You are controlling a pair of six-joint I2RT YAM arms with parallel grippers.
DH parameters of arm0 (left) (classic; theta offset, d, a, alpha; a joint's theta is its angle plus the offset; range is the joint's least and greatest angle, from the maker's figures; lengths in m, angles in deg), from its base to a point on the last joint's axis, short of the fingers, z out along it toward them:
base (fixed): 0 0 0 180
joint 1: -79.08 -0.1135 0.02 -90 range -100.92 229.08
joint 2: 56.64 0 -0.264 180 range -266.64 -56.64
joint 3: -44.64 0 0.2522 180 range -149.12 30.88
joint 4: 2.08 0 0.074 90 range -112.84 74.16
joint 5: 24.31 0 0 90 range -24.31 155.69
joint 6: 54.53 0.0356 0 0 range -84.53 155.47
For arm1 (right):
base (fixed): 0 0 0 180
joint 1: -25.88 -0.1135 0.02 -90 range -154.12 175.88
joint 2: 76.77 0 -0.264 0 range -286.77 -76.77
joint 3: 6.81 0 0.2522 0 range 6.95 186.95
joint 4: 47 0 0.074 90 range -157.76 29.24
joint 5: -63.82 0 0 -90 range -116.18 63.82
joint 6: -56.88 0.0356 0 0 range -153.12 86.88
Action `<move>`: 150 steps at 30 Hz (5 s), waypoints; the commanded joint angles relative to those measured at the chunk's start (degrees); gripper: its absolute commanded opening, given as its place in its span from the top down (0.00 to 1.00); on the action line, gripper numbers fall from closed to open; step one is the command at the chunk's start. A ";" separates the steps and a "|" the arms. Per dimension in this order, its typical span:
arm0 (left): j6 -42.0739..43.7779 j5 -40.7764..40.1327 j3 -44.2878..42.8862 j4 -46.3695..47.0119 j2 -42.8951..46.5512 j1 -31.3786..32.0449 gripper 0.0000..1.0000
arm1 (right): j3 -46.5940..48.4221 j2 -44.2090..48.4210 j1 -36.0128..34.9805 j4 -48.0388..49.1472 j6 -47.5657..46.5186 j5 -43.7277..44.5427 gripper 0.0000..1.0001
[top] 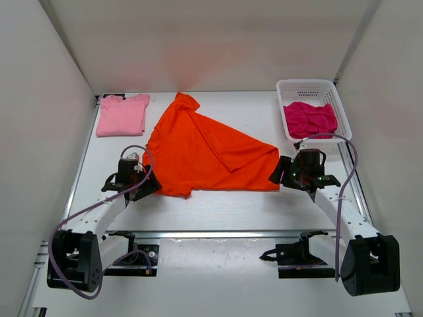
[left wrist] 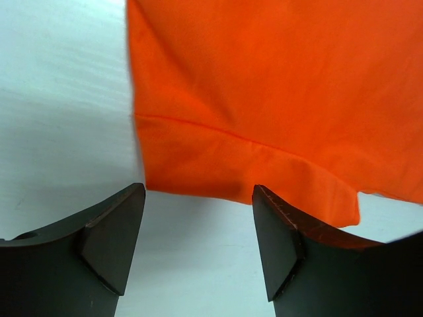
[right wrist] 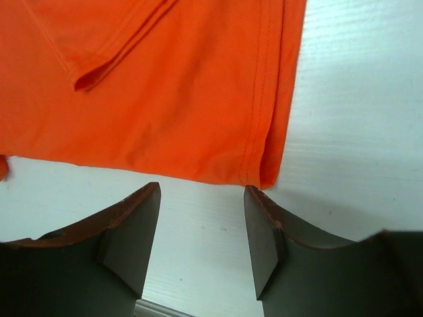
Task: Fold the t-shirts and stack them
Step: Flatten out the tshirt
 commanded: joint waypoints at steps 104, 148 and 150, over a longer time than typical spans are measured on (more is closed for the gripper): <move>-1.98 20.57 -39.02 -6.96 14.53 -7.98 1.00 | 26.78 15.08 9.86 -12.81 -4.02 -10.18 1.00; -5.93 17.87 -18.62 11.94 -4.84 -1.33 1.00 | 30.89 -18.69 3.10 -2.54 -7.99 2.28 1.00; -3.74 13.56 -12.89 7.92 -2.20 1.21 1.00 | 23.50 -16.57 3.62 -2.02 -5.97 2.82 1.00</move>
